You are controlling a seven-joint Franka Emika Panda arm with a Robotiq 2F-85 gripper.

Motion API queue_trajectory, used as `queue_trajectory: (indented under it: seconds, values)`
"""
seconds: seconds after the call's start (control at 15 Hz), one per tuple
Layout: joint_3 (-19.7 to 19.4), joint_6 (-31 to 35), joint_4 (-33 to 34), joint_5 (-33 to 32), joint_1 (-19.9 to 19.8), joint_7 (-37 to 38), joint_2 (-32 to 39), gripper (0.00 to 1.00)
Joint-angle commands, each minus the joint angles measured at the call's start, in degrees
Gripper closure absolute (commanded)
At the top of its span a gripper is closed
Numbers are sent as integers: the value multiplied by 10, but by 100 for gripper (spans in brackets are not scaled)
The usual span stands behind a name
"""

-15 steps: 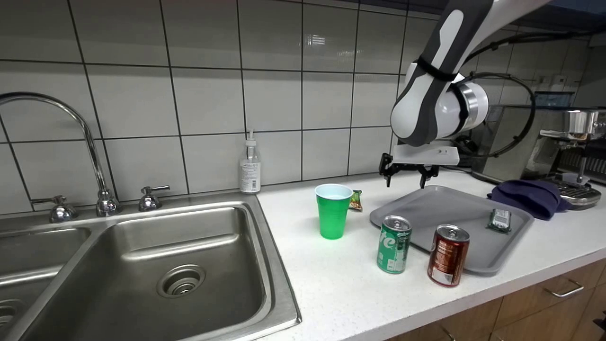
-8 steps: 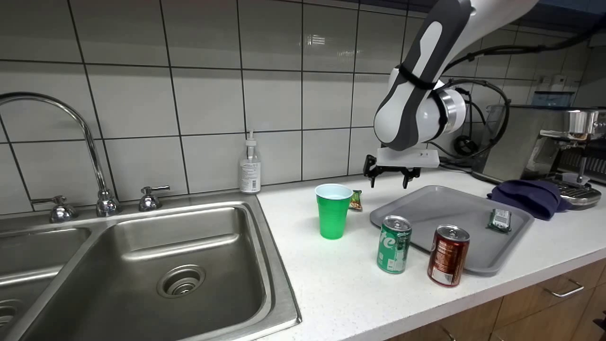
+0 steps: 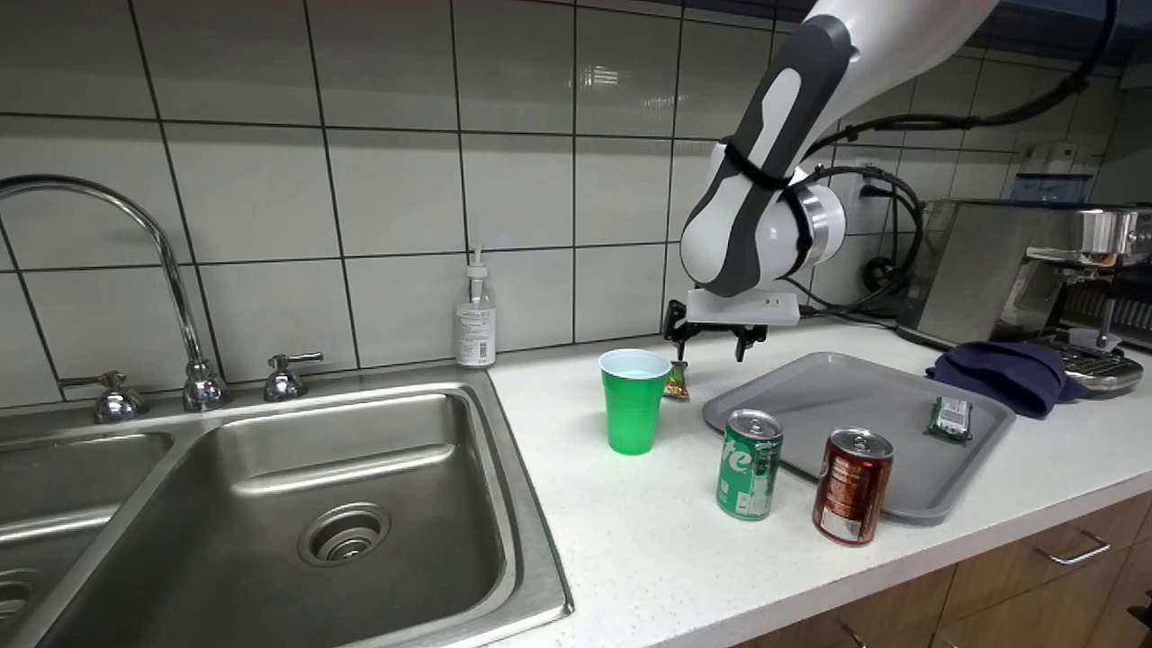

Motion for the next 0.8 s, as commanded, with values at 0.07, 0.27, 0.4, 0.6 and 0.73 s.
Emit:
queue_trajectory:
  seconds: [0.07,0.27,0.4,0.6,0.73]
  values:
    - [7,-26,52,9,2,-1,34,0]
    - [2,-30,73,9,7,5,52,0]
    - [3,-34,88,11,8,7,63,0]
    - [3,-40,108,14,9,9,77,0]
    - [1,-43,119,15,10,11,86,0]
